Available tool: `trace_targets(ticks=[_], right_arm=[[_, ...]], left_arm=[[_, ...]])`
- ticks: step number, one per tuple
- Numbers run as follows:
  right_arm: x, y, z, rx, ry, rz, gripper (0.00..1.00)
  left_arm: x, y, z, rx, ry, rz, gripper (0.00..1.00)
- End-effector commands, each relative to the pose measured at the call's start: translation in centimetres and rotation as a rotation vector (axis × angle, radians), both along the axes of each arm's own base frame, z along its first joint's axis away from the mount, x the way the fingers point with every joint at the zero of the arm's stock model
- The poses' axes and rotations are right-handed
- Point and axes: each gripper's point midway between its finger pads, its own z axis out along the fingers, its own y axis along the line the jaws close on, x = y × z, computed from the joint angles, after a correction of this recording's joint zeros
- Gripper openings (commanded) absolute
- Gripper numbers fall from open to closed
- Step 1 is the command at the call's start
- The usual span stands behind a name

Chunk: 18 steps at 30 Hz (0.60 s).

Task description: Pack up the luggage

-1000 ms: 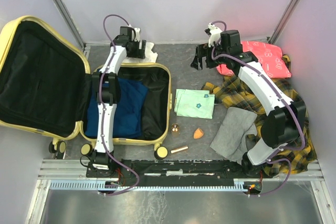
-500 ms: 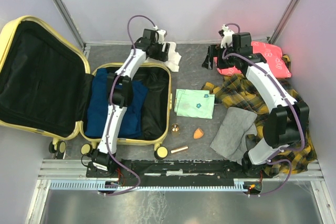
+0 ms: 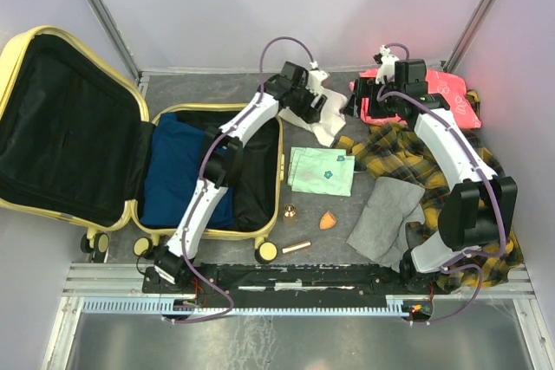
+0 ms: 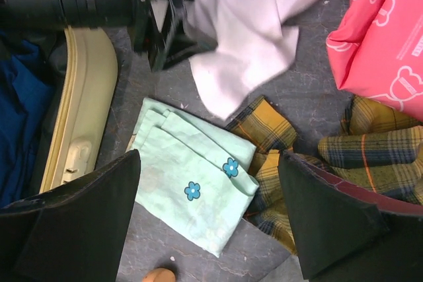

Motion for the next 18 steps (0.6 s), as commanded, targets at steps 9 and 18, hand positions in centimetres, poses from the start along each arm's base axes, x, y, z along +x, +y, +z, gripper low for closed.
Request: trace_targets(ticks=[9, 18], right_arm=[[1.4, -3.0, 0.0, -0.028, -0.028, -0.048, 0.90], [4.0, -2.4, -2.3, -0.013, 0.012, -0.040, 0.83]], left_arm=[[-6.6, -2.8, 1.3, 0.237, -0.149, -0.429, 0.81], [-5.7, -3.7, 13.4, -0.149, -0.140, 0.009, 0.91]])
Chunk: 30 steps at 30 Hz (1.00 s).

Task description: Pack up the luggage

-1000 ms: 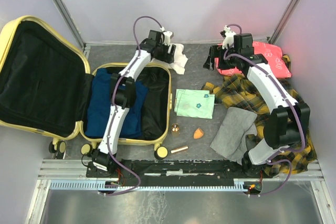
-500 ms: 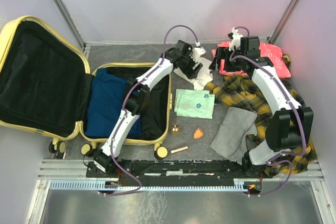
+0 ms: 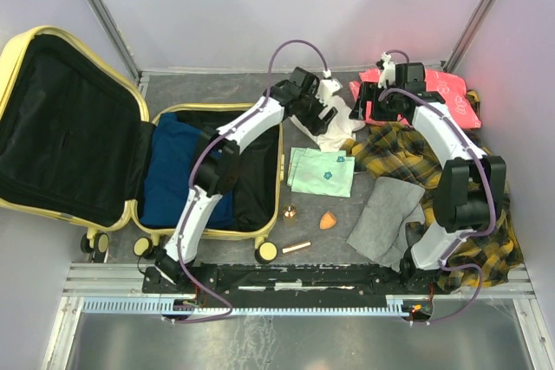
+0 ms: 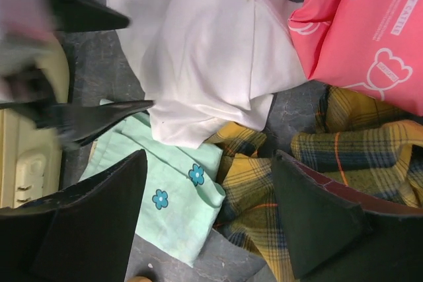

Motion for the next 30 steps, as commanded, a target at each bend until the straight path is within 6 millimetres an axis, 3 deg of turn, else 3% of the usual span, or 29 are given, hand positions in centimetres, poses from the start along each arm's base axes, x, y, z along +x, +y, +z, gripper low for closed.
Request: trace_targets(ticks=[1, 4, 11, 17, 22, 30], right_arm=[[2.4, 0.3, 2.0, 0.013, -0.080, 0.008, 0.83], [3.0, 0.4, 2.1, 0.017, -0.084, 0.008, 0.82], [5.0, 0.3, 1.3, -0.006, -0.070, 0.007, 0.79], [7.3, 1.0, -0.1, 0.002, -0.076, 0.016, 0.50], [9.1, 2.6, -1.8, -0.005, -0.071, 0.046, 0.43], [12.4, 4.8, -4.5, -0.080, -0.108, 0.077, 0.38]], left_arm=[[0.7, -0.9, 11.7, -0.298, -0.043, 0.212, 0.92], [-0.5, -1.2, 11.9, -0.364, 0.046, 0.307, 0.94], [-0.2, 0.2, 10.8, -0.466, 0.084, 0.684, 0.99], [-0.3, 1.4, 8.0, -0.475, 0.152, 0.898, 0.99], [-0.4, 2.6, 4.7, -0.442, 0.193, 1.028, 0.99], [-0.5, 2.0, 1.5, -0.441, 0.278, 1.081, 0.99]])
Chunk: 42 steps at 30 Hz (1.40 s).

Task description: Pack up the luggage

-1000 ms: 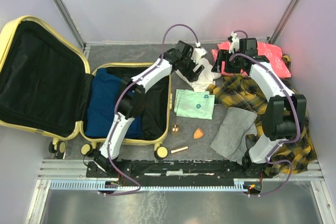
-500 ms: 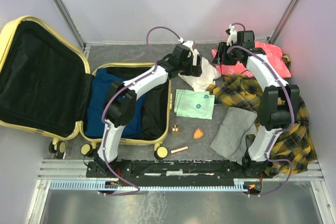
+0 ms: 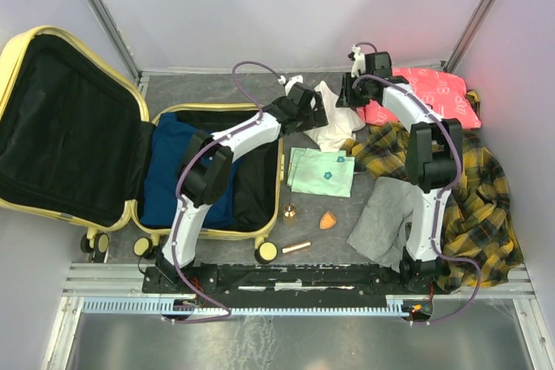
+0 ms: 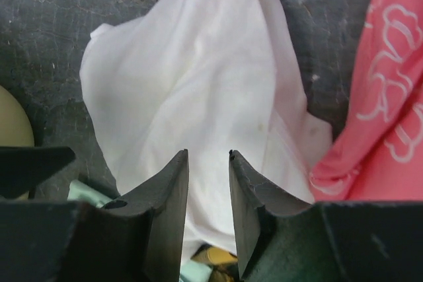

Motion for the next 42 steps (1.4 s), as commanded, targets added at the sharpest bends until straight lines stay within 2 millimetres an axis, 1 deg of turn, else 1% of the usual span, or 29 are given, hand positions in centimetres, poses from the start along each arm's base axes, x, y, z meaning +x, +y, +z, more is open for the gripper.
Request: trace_targets(ticks=[1, 2, 6, 9, 11, 13, 14, 16, 17, 21, 24, 26, 28, 31, 32, 34, 37, 39, 40, 42], right_arm=[[3.7, 0.8, 1.4, -0.054, -0.134, 0.005, 0.38], [4.1, 0.7, 0.5, -0.067, -0.126, 0.003, 0.38], [4.8, 0.2, -1.9, -0.148, -0.116, -0.009, 0.35], [4.9, -1.0, -3.6, -0.225, -0.096, -0.042, 0.32], [5.0, -1.5, -4.0, -0.244, -0.076, -0.067, 0.29], [4.9, -1.1, -4.0, -0.256, -0.074, -0.050, 0.25], [4.7, -0.9, -4.1, -0.267, -0.068, -0.039, 0.24], [3.7, -0.3, -4.9, -0.264, -0.011, -0.014, 0.21], [3.0, 0.2, -5.4, -0.237, 0.035, -0.002, 0.21], [-0.9, 1.3, -8.1, -0.165, 0.212, 0.022, 0.17], [-3.0, 1.6, -9.0, -0.133, 0.286, 0.024, 0.15], [-4.0, 1.7, -9.6, -0.115, 0.323, 0.026, 0.15], [-4.6, 2.2, -9.7, -0.086, 0.342, 0.040, 0.14], [-4.4, 2.7, -9.0, -0.054, 0.330, 0.051, 0.14], [-4.1, 2.8, -8.5, -0.044, 0.317, 0.054, 0.14], [-3.1, 2.7, -7.2, -0.025, 0.284, 0.046, 0.14], [-1.8, 2.2, -5.2, 0.000, 0.234, 0.035, 0.14], [-1.2, 1.6, -3.5, 0.014, 0.199, 0.029, 0.15], [-0.9, 1.4, -2.7, 0.019, 0.181, 0.027, 0.16], [-0.5, 0.7, -0.6, 0.029, 0.137, 0.022, 0.17]], left_arm=[[0.5, -0.3, -1.3, -0.054, 0.028, 0.085, 0.99], [0.6, -0.3, -1.5, -0.058, 0.032, 0.090, 0.99], [0.6, 0.0, -3.2, -0.050, 0.070, 0.134, 0.99], [0.2, 0.1, -4.9, -0.054, 0.117, 0.158, 0.99], [-0.3, 0.1, -6.1, -0.053, 0.152, 0.166, 0.99], [-0.6, 0.1, -6.7, -0.058, 0.177, 0.180, 0.99], [-0.7, 0.1, -7.5, -0.054, 0.190, 0.186, 0.99], [-0.3, 0.2, -8.9, -0.041, 0.194, 0.199, 0.99], [0.1, 0.1, -9.0, -0.049, 0.189, 0.201, 0.99], [1.7, -1.5, -8.4, -0.105, 0.146, 0.160, 0.99], [3.0, -2.6, -7.7, -0.169, 0.100, 0.119, 1.00], [4.1, -3.3, -7.3, -0.225, 0.068, 0.097, 0.94], [5.0, -3.7, -7.0, -0.230, 0.033, 0.079, 0.85], [5.8, -4.5, -6.0, -0.223, -0.031, 0.017, 0.68], [6.0, -4.7, -5.6, -0.219, -0.052, -0.006, 0.60], [6.5, -4.8, -4.5, -0.199, -0.094, -0.043, 0.48], [6.7, -5.4, -2.3, -0.201, -0.152, -0.108, 0.21], [6.9, -5.7, -0.5, -0.201, -0.197, -0.145, 0.05], [7.0, -5.8, 0.5, -0.203, -0.216, -0.156, 0.03], [7.0, -6.0, 2.9, -0.219, -0.257, -0.188, 0.03]])
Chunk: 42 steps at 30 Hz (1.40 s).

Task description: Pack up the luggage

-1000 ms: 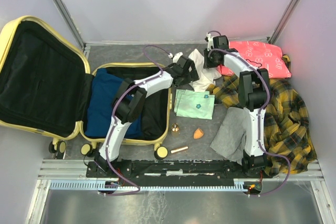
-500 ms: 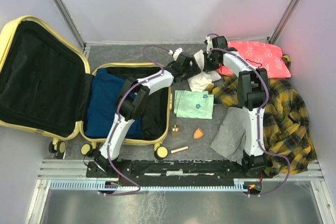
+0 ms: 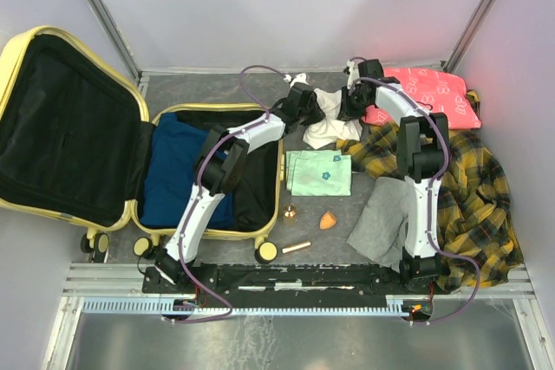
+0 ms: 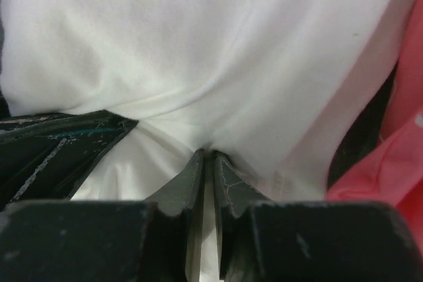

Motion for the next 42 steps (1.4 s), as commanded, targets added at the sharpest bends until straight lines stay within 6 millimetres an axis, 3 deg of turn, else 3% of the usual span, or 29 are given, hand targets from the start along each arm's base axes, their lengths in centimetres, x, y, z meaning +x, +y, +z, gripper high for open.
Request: trace_targets(ticks=[1, 4, 5, 6, 9, 17, 23, 26, 33, 38, 42], right_arm=[[0.3, -0.4, 7.2, 0.071, -0.092, 0.008, 0.18], [0.5, -1.6, 10.5, 0.079, -0.162, 0.000, 0.21], [0.4, -2.1, 11.6, 0.080, -0.187, -0.002, 0.22], [0.3, -2.5, 12.6, 0.080, -0.209, -0.007, 0.23], [-0.1, -4.2, 15.3, 0.084, -0.261, -0.037, 0.27], [-1.4, -8.0, 19.5, 0.106, -0.319, -0.123, 0.33], [-2.4, -9.8, 21.5, 0.115, -0.346, -0.164, 0.35], [-3.1, -10.1, 22.0, 0.121, -0.354, -0.170, 0.35], [-4.3, -9.8, 22.2, 0.146, -0.352, -0.181, 0.35], [-4.8, -9.6, 21.8, 0.160, -0.331, -0.192, 0.35], [-5.2, -9.6, 21.6, 0.163, -0.320, -0.198, 0.35]], left_arm=[[1.0, -2.3, 8.8, -0.062, -0.216, -0.133, 0.03], [0.4, -2.6, 13.0, -0.111, -0.273, -0.195, 0.03], [0.1, -2.8, 13.6, -0.120, -0.280, -0.219, 0.03], [-0.4, -2.7, 16.3, -0.141, -0.317, -0.239, 0.03], [-1.6, -2.5, 19.9, -0.169, -0.360, -0.293, 0.03], [-3.4, -1.1, 25.4, -0.204, -0.392, -0.355, 0.03], [-6.0, 1.8, 28.1, -0.197, -0.368, -0.379, 0.03], [-8.1, 3.7, 28.4, -0.208, -0.313, -0.389, 0.03], [-12.4, 8.4, 25.1, -0.166, -0.231, -0.378, 0.03], [-13.4, 13.1, 20.2, -0.139, -0.181, -0.310, 0.03], [-12.6, 17.6, 16.3, -0.116, -0.128, -0.197, 0.03]])
